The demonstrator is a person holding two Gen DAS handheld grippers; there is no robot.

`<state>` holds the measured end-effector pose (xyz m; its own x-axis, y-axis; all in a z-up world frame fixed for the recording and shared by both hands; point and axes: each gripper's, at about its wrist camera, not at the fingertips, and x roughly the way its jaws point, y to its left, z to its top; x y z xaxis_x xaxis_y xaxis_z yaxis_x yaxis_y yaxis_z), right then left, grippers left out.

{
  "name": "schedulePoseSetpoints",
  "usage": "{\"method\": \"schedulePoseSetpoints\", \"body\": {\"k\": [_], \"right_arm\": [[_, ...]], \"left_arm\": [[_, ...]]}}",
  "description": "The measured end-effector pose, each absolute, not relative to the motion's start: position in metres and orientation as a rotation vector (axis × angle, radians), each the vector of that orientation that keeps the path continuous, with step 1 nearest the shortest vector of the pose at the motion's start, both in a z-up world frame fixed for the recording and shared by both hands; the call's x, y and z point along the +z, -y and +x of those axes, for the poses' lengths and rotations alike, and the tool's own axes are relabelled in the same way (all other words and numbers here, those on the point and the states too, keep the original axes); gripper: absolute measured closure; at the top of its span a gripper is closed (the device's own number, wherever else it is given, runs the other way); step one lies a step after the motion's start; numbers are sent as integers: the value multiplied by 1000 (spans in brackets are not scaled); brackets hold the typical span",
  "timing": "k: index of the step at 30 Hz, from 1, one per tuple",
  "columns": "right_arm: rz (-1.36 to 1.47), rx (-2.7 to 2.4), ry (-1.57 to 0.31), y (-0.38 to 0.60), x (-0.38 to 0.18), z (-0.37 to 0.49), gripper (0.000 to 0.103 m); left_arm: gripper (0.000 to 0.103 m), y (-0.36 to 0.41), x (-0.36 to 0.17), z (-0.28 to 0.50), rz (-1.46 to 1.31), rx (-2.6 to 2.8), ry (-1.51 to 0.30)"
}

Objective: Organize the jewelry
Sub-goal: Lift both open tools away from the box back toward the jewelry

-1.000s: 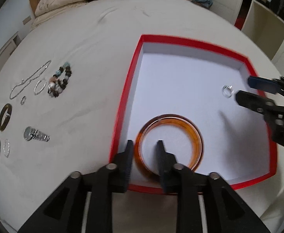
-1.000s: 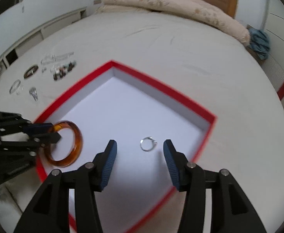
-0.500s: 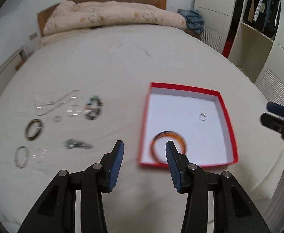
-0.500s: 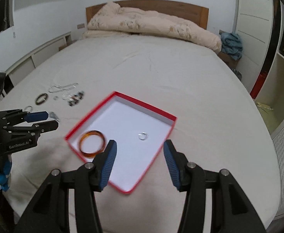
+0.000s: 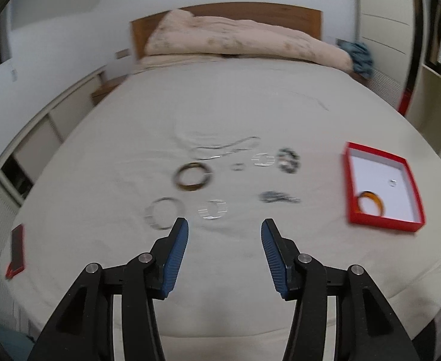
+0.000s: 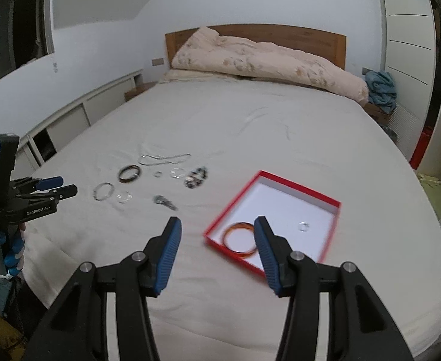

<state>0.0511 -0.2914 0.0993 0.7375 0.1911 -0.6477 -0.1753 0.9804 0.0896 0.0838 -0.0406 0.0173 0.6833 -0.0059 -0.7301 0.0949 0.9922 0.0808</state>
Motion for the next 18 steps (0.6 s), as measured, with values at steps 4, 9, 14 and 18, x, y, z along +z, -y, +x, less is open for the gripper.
{"method": "schedulePoseSetpoints", "body": {"k": [4,9,14,18], "right_arm": [[36,227,-712,262,97,49,55],[27,267,-728,223,87,57,55],[45,302,-761,196,68,70,56],[47,330,-805,175,47,84,60]], "left_arm": [[53,-14,16,78,78,16,-810],[53,-54,6,76,57,70,-820],[53,-82,-14,85,31,96,-846],[53,-95,-31,95,14,100,-858]]}}
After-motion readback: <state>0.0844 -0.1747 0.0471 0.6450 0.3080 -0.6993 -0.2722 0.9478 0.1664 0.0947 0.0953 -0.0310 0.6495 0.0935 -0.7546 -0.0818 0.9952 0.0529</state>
